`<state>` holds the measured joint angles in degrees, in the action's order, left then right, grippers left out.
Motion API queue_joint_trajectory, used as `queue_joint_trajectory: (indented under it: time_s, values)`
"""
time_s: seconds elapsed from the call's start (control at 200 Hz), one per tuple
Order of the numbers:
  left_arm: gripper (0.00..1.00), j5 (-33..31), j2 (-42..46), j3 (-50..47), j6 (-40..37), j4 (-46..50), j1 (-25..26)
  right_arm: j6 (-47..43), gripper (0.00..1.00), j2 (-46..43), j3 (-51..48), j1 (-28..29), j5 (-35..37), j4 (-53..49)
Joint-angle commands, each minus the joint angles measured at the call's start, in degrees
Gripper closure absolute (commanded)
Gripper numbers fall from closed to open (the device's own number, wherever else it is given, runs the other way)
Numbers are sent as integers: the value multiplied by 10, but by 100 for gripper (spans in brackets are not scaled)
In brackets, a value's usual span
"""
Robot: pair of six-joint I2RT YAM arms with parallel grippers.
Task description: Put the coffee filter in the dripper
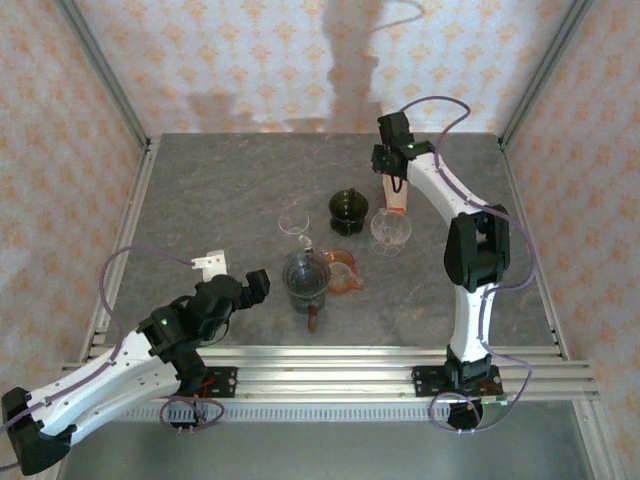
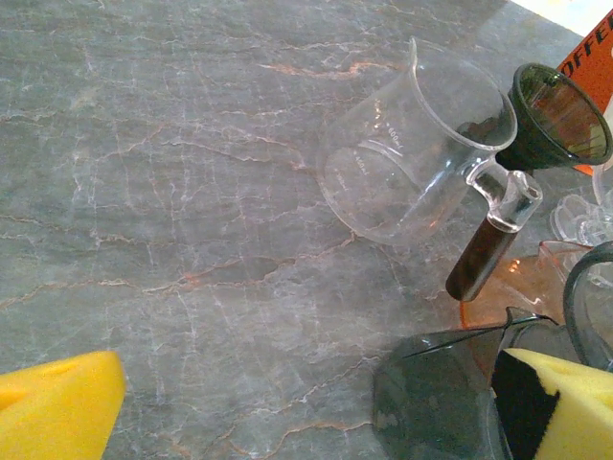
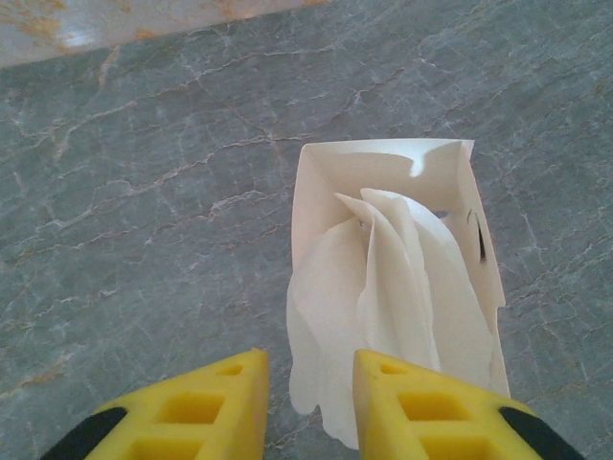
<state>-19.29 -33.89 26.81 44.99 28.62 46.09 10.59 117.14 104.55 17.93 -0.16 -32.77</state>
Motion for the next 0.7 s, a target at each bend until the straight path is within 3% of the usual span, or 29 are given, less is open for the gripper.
queue_joint_trajectory:
  time_s: [0.0, 0.48, 0.691]
  values:
    - [0, -9, -5, -4, -5, -15, 0, -16, 72, 17, 32, -3, 29, -37]
    - [0, -9, -22, 1, -7, -23, -1, -20, 73, 67, 103, -3, 33, -74]
    - [0, -8, -25, 4, -9, -23, -1, -21, 83, 74, 117, -3, 27, -78]
